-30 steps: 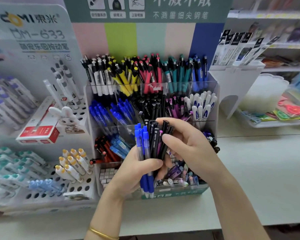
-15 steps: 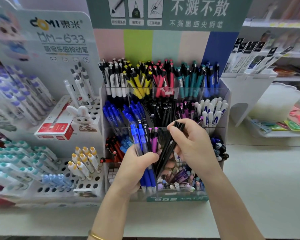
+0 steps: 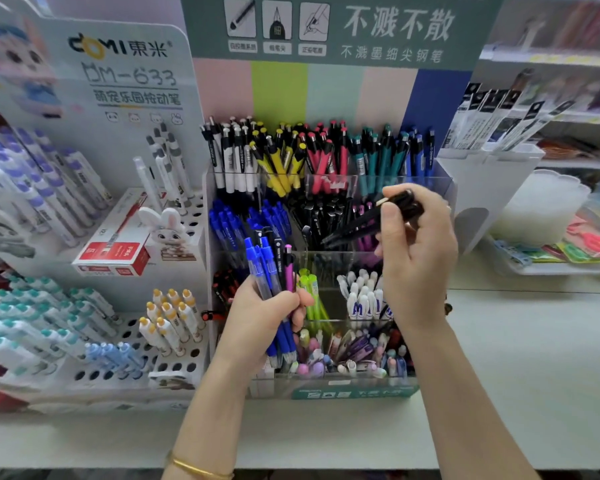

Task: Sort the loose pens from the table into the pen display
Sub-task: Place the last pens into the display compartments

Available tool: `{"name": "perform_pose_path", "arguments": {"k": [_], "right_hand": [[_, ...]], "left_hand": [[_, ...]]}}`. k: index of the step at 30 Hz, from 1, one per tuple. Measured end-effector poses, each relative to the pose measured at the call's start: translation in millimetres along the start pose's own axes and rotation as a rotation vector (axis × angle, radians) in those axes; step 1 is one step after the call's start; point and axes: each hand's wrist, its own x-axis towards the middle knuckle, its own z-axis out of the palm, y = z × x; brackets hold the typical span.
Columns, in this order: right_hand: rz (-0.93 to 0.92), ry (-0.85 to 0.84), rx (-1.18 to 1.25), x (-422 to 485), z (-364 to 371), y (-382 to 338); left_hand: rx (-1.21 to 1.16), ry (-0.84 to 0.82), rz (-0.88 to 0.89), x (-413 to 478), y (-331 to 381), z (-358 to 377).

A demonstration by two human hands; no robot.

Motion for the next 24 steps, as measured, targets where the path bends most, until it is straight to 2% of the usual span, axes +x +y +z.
{"name": "perform_pose_path", "arguments": {"k": [4, 13, 16, 18, 20, 22, 24], "right_hand": [[-0.139, -0.076, -0.137, 2.1, 10.7, 9.3], [-0.197, -0.239, -0.416, -11.1, 36.9, 34.9], [-0.189, -0.262, -0.412, -16.0, 35.1, 37.7], [-0.153, -0.15, -0.329, -16.1, 26.5, 28.4], [-0.026, -0.097, -0.13, -12.3, 15.7, 11.0], [0.231, -0.261, 0.174, -5.0, 5.8, -5.1], [0.485, -0.554, 0.43, -0.2, -0.5, -15.0]], "left_hand": [[-0.079, -0.107, 0.048, 1.1, -1.0, 0.8], [-0.215, -0.402, 0.102, -6.3, -3.3, -1.9], [-0.281, -0.501, 0.113, -5.6, -5.9, -4.2], [-0.343, -0.563, 0.099, -5.4, -6.6, -5.8], [-0.404, -0.635, 0.088, -4.4, -6.8, -6.7], [-0.427, -0.7, 0.073, -3.8, -6.6, -6.8], [-0.404, -0.739, 0.062, -3.9, -5.8, -6.9]]}}
